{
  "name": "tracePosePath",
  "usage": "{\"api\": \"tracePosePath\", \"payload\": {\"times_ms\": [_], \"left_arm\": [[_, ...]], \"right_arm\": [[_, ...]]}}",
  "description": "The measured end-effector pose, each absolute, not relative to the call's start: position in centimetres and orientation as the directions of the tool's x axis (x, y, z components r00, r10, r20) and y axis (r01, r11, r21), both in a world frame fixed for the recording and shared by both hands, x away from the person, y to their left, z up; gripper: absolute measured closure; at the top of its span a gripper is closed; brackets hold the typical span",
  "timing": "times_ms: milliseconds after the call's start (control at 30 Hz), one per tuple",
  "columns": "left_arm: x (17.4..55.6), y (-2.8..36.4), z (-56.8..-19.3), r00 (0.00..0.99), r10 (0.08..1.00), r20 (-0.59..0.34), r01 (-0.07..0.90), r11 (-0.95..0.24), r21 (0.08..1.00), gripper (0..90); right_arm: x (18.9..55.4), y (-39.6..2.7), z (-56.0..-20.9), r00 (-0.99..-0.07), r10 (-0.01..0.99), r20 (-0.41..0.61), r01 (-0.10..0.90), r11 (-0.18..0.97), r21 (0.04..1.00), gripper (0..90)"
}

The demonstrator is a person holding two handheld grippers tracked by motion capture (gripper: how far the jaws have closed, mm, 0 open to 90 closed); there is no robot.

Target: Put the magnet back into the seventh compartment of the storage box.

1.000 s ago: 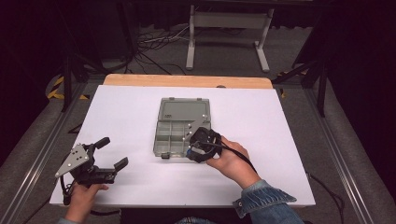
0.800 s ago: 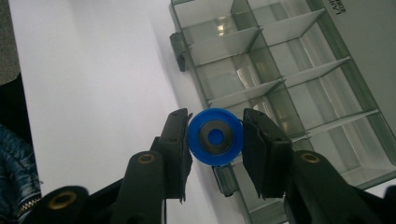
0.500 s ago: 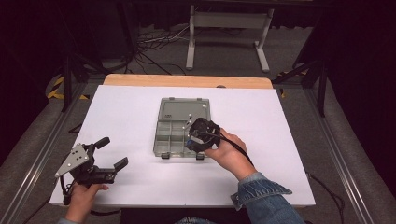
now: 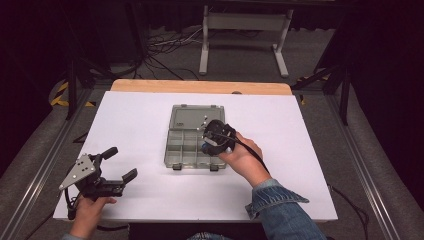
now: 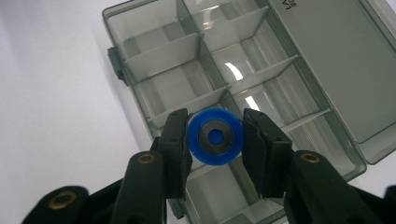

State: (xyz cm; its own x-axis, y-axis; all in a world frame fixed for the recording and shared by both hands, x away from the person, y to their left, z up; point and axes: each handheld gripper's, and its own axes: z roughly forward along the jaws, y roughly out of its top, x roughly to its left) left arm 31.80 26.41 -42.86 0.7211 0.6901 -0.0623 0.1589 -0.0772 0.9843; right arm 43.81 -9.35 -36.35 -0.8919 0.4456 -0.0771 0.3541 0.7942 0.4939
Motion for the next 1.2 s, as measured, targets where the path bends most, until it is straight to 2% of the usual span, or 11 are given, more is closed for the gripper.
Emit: {"api": "tracePosePath", "payload": {"times_ms": [1200], "left_arm": [[31.8,26.5,-42.9,0.720,0.691,-0.063,0.157,-0.074,0.985,0.4]], "right_arm": [[45.2,-8.0,-40.0,-0.893,0.450,-0.025,0.399,0.815,0.421,62.4]]}}
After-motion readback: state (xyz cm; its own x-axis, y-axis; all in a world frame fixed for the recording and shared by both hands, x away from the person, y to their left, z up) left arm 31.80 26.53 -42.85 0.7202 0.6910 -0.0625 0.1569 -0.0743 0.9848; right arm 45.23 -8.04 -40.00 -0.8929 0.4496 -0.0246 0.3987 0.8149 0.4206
